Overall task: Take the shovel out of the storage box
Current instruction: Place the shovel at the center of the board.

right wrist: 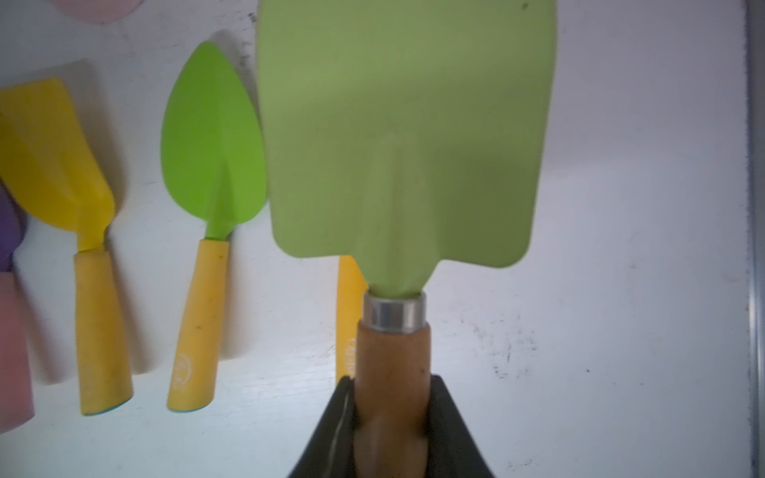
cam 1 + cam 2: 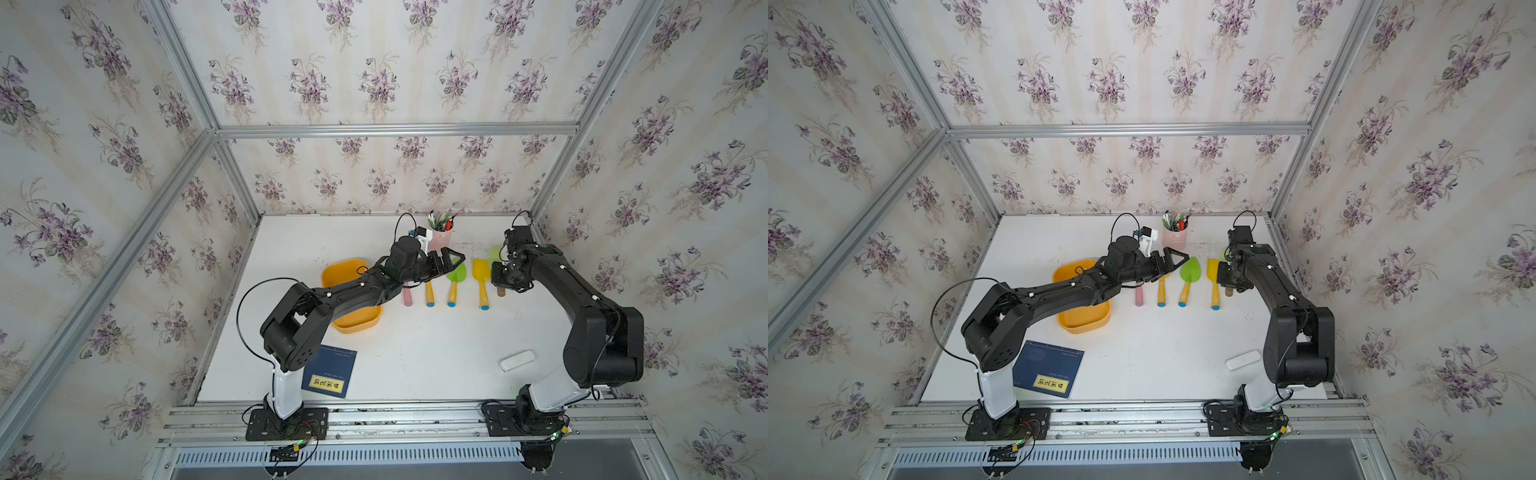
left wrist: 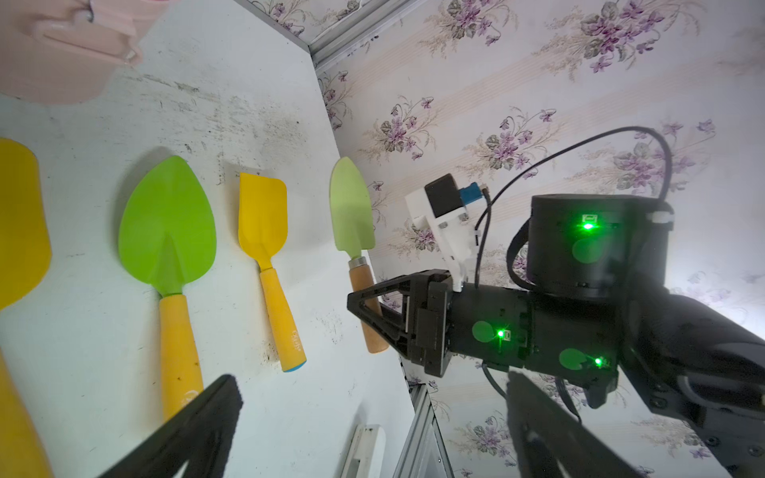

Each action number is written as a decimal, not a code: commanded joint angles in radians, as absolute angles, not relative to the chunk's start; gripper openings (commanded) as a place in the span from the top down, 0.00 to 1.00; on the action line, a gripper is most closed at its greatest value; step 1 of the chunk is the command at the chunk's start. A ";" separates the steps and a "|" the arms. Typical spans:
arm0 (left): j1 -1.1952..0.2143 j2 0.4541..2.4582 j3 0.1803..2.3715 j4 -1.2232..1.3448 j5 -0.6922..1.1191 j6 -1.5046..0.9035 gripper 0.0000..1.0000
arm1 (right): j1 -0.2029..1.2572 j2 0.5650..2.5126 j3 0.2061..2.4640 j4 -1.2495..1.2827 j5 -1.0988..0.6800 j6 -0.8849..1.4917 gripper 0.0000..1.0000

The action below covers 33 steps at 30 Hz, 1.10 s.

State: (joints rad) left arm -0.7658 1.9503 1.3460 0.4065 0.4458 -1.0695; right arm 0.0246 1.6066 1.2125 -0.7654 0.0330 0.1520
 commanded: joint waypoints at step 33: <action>-0.851 2.127 1.468 0.447 0.397 -1.033 0.00 | -0.129 1.965 1.334 -0.700 -0.003 0.017 0.86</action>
State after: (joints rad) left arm -0.8513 2.1189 1.4639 0.4168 0.3931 -1.0492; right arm -0.1299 1.9591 1.3273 -0.7059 -0.0158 0.0277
